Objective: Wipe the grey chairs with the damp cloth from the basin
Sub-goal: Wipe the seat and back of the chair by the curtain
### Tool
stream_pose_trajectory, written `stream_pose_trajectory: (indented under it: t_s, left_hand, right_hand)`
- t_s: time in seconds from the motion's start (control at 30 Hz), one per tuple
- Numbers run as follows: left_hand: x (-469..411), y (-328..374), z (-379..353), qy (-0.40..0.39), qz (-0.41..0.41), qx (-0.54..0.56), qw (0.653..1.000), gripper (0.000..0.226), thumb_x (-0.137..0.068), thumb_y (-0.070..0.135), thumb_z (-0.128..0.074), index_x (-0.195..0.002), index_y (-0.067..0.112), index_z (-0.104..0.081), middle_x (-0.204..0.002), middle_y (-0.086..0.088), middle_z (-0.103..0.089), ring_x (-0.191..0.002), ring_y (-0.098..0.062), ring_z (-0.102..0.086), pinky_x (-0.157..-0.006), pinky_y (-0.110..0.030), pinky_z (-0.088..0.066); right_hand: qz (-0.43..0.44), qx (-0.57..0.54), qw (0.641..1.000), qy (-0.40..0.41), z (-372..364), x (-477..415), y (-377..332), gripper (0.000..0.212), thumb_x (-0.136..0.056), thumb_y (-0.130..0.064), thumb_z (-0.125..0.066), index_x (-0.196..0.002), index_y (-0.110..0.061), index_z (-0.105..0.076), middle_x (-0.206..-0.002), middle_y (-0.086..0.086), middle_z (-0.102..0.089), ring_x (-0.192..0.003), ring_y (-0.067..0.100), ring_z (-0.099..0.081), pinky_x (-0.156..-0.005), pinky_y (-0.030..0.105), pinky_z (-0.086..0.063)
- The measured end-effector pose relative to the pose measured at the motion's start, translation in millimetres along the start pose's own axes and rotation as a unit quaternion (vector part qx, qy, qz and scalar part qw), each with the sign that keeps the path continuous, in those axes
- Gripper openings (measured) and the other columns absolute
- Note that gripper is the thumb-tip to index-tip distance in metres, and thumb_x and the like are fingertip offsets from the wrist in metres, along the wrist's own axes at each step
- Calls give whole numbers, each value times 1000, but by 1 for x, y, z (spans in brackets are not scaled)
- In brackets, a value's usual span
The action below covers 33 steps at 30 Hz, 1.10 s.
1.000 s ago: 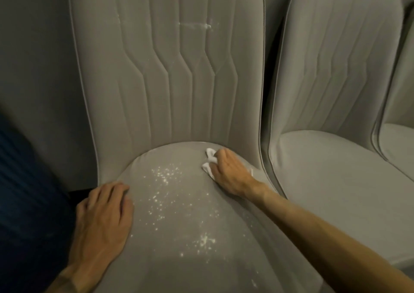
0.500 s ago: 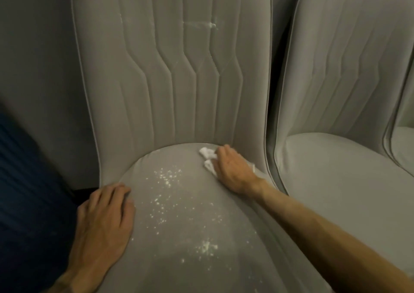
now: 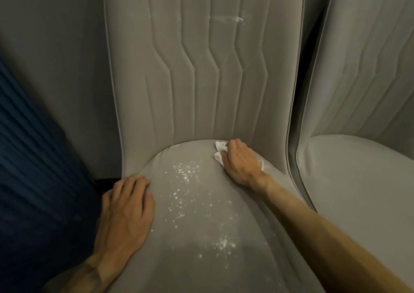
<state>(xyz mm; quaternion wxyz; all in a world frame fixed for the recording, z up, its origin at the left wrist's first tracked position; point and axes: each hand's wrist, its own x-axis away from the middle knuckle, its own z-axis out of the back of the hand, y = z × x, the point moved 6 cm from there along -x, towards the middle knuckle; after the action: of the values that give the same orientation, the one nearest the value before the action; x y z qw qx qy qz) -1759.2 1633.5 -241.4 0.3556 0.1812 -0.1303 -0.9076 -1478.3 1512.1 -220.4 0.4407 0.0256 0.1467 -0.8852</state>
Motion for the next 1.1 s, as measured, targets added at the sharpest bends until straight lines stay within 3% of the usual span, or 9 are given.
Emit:
stream_pose_trajectory:
  t_s: [0.1,0.17,0.37,0.57,0.67,0.77,0.83,0.97,1.1]
  left_hand:
    - [1,0,-1,-4,2,0,1000,33,-104,39,-30,-121,28,-56,-131,6,-57,-121,-18,-48,-104,-49,-41]
    - [0,-1,-2,-6,2,3,1000,33,-104,39,-29,-121,28,-55,-131,6,-57,-121,-17,-48,-104,-49,-40]
    - [1,0,0,-3,4,9,1000,37,-102,38,-28,-119,26,-58,-129,6,-58,-123,-19,-49,-104,-47,-39]
    - [-1,1,4,0,2,12,1000,33,-100,35,-32,-117,23,-59,-128,4,-59,-122,-22,-51,-103,-46,-37]
    - [0,1,3,0,4,12,1000,31,-102,33,-33,-117,24,-58,-128,5,-58,-121,-19,-49,-103,-43,-37]
    - [0,-1,1,8,4,12,1000,29,-102,32,-35,-116,24,-58,-127,5,-58,-121,-19,-50,-103,-43,-37]
    - [0,0,1,10,2,10,1000,28,-101,32,-36,-116,24,-59,-126,5,-59,-122,-20,-50,-102,-44,-38]
    - [-1,0,4,14,0,9,1000,29,-101,32,-35,-116,24,-59,-127,5,-59,-122,-20,-50,-102,-44,-38]
    - [0,0,3,19,-2,10,1000,26,-101,31,-35,-114,26,-56,-124,7,-58,-120,-18,-50,-103,-44,-39]
  right_hand:
    - [171,-69,983,-23,-18,33,-67,35,-103,-39,-48,-116,-8,-56,-118,18,-57,-104,33,-52,-95,38,-37]
    - [223,-81,970,-47,-17,45,-75,35,-102,-47,-43,-111,-14,-54,-109,12,-56,-95,26,-48,-88,34,-36]
    - [71,-11,997,-15,-4,-4,-30,38,-106,-37,-43,-123,-5,-53,-128,16,-53,-119,33,-49,-103,38,-34]
    - [213,-42,974,-64,-20,25,-85,40,-103,-46,-39,-115,-11,-54,-117,12,-53,-103,31,-50,-92,40,-37]
    - [161,-4,986,-45,-10,-7,-56,37,-105,-39,-41,-118,-9,-60,-132,10,-52,-118,29,-49,-105,37,-34]
    - [101,13,994,-33,-20,-17,-66,39,-107,-37,-38,-119,-5,-57,-132,18,-49,-119,35,-48,-106,41,-34]
    - [150,-11,987,-54,-35,1,-96,39,-107,-38,-37,-122,-5,-53,-128,22,-49,-114,37,-49,-102,43,-36]
    - [266,-80,958,-73,-25,26,-111,30,-105,-40,-43,-111,-13,-56,-116,9,-53,-102,26,-50,-92,35,-38]
    - [165,-12,984,-58,-25,-14,-96,38,-107,-40,-35,-121,-10,-55,-129,9,-51,-117,29,-49,-103,40,-36]
